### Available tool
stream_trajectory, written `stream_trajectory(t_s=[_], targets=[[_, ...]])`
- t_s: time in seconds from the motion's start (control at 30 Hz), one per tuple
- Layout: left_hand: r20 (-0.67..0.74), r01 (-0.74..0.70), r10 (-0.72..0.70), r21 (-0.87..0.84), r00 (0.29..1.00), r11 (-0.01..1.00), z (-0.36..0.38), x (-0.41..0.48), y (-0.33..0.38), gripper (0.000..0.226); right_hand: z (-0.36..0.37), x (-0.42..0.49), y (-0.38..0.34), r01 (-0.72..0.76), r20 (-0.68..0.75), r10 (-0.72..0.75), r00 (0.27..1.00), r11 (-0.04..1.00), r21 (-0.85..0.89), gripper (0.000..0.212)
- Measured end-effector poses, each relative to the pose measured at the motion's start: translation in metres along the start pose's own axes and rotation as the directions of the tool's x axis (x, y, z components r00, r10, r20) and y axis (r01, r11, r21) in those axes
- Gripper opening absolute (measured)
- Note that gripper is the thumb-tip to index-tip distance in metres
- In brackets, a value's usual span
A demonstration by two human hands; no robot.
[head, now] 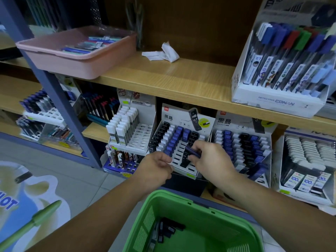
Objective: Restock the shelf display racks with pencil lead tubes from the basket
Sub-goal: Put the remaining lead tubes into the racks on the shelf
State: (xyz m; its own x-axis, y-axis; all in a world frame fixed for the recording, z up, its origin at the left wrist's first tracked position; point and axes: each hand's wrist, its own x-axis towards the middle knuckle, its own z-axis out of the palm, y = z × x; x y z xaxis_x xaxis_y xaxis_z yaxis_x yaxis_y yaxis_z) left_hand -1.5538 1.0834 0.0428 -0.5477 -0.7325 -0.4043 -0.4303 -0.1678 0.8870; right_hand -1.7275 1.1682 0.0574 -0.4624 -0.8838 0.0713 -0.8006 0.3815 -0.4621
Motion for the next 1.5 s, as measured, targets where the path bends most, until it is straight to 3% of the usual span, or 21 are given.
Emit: stream_trajectory(t_s=[0.13,0.27,0.37,0.47,0.53,0.63,0.77,0.9,1.0,1.07,1.17,1.27,1.37,1.43,1.5], targets=[[0.001,-0.024,0.024,-0.019,1.0,1.0,0.0,-0.001,0.0,0.016,0.001,0.001,-0.006,0.06,0.024,-0.06,0.998,0.998,-0.005,0.004],[-0.027,-0.09,0.089,-0.056,0.996,0.994,0.003,-0.001,0.004,0.016,0.01,0.001,-0.007,0.08,0.109,-0.082,0.991,0.997,0.019,0.007],[-0.009,-0.157,0.157,-0.119,0.988,0.981,0.005,-0.003,0.007,0.018,0.01,0.003,-0.006,-0.011,0.166,-0.029,0.986,0.973,0.231,0.012],[0.019,-0.245,0.249,-0.124,0.968,0.961,0.004,-0.006,0.01,0.004,-0.002,0.002,-0.01,-0.049,0.256,-0.041,0.966,0.941,0.335,0.02],[0.018,-0.267,0.273,-0.144,0.962,0.953,0.004,-0.007,0.012,0.011,-0.011,-0.002,-0.014,-0.083,0.345,-0.058,0.937,0.921,0.38,0.031],[0.033,-0.262,0.272,-0.172,0.962,0.949,0.006,-0.008,0.018,0.024,-0.023,-0.01,-0.018,-0.204,0.464,-0.034,0.885,0.869,0.451,0.031],[0.092,-0.251,0.279,-0.239,0.956,0.938,0.007,-0.011,0.027,0.01,-0.034,-0.014,-0.018,-0.425,0.612,0.016,0.791,0.734,0.53,0.013],[0.061,-0.159,0.209,-0.453,0.976,0.877,-0.004,-0.007,0.034,0.009,-0.045,-0.01,-0.008,-0.635,0.684,0.062,0.727,0.438,0.636,0.039],[0.091,-0.08,0.132,-0.435,0.987,0.897,-0.011,-0.011,0.037,0.015,-0.06,-0.008,-0.003,-0.668,0.702,0.013,0.712,0.317,0.673,0.032],[0.134,-0.043,0.098,-0.365,0.986,0.93,-0.01,-0.013,0.039,0.022,-0.067,-0.012,-0.005,-0.69,0.727,0.036,0.686,0.351,0.634,0.027],[0.173,-0.009,0.068,-0.319,0.983,0.948,-0.004,-0.016,0.042,0.026,-0.066,-0.014,-0.005,-0.708,0.753,0.101,0.65,0.439,0.553,0.042],[0.164,-0.016,0.065,-0.285,0.984,0.958,-0.001,-0.015,0.042,0.027,-0.065,-0.013,-0.007,-0.736,0.765,0.054,0.641,0.323,0.594,0.025],[0.16,-0.019,0.067,-0.282,0.985,0.959,0.001,-0.014,0.04,0.023,-0.067,-0.016,-0.007,-0.726,0.746,0.006,0.666,0.239,0.645,0.032],[0.144,-0.033,0.074,-0.27,0.987,0.962,0.001,-0.013,0.037,0.015,-0.067,-0.021,-0.005,-0.716,0.743,0.029,0.669,0.295,0.633,0.026],[0.082,-0.06,0.083,-0.248,0.993,0.967,-0.002,-0.014,0.033,0.01,-0.065,-0.024,-0.003,-0.698,0.736,0.104,0.669,0.429,0.573,0.034]])
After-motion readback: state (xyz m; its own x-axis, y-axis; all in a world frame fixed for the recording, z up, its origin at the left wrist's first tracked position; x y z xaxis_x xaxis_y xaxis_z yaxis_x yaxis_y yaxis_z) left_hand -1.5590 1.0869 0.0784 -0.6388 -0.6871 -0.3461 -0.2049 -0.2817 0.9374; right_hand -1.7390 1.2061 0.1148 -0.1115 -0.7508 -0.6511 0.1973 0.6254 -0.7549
